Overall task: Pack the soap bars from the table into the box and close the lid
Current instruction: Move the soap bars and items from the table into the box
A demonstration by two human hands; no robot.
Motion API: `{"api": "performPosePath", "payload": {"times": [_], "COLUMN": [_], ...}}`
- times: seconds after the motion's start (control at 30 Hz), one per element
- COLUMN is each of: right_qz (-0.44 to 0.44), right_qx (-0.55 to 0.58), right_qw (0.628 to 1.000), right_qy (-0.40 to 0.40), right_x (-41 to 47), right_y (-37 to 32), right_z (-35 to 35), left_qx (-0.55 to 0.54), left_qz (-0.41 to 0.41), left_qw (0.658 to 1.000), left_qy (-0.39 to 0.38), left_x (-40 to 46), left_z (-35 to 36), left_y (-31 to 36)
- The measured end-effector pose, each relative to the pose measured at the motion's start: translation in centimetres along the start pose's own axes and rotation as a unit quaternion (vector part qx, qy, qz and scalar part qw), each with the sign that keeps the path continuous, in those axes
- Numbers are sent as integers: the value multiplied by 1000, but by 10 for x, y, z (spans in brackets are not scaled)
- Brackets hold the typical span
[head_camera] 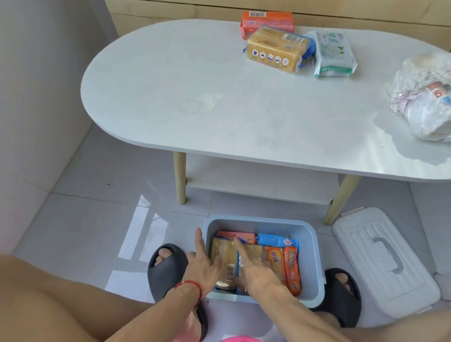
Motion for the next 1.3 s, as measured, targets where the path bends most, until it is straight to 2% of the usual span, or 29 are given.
{"api": "performPosePath", "payload": {"times": [0.1,0.17,0.27,0.37,0.43,0.5,0.53,0.6,0.67,0.73,0.8,0.9,1.0,1.2,1.3], "right_qz": [1,-13,-38,-68,-98,-153,-191,-252,-259,-228,-195,-158,-124,-136,-152], "right_qx": [32,38,10,-3,40,110,141,208,248,260,223,47,-65,-17,0], "right_qw": [999,999,999,996,993,979,964,908,848,826,846,889,879,839,815], "right_qy": [-6,-3,32,63,45,71,122,263,390,445,442,427,456,527,560], "right_x": [1,-2,-18,-45,-73,-106,-124,-154,-170,-167,-152,-131,-116,-93,-83], "right_y": [7,7,-3,-19,-30,-39,-43,-45,-38,-30,-25,-12,11,20,13], "right_z": [-5,-12,-43,-91,-123,-159,-181,-227,-270,-304,-332,-364,-387,-412,-431], "left_qx": [54,134,300,350,331,232,167,76,56,87,109,74,108,294,319], "left_qz": [-23,-39,-10,67,150,258,310,387,424,436,427,404,413,396,417], "left_qw": [998,989,953,931,922,917,911,891,875,866,869,883,873,846,811], "left_qy": [-31,-41,30,74,130,197,215,226,227,230,225,227,236,202,258], "left_x": [-4,-9,-18,-47,-73,-105,-121,-140,-140,-125,-98,-58,-25,24,25], "left_z": [-4,-10,-31,-62,-88,-120,-135,-161,-177,-187,-191,-187,-169,-148,-153], "left_y": [3,10,42,93,131,168,187,219,248,276,302,332,358,381,389]}}
Point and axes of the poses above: each hand's wrist, its own x-axis towards the middle knuckle, its own z-axis out of the palm, y = z × x, the point moved 5 cm from there along x, towards the middle knuckle, and after that the axes turned 1 degree about -z, right-handed, at the moved point
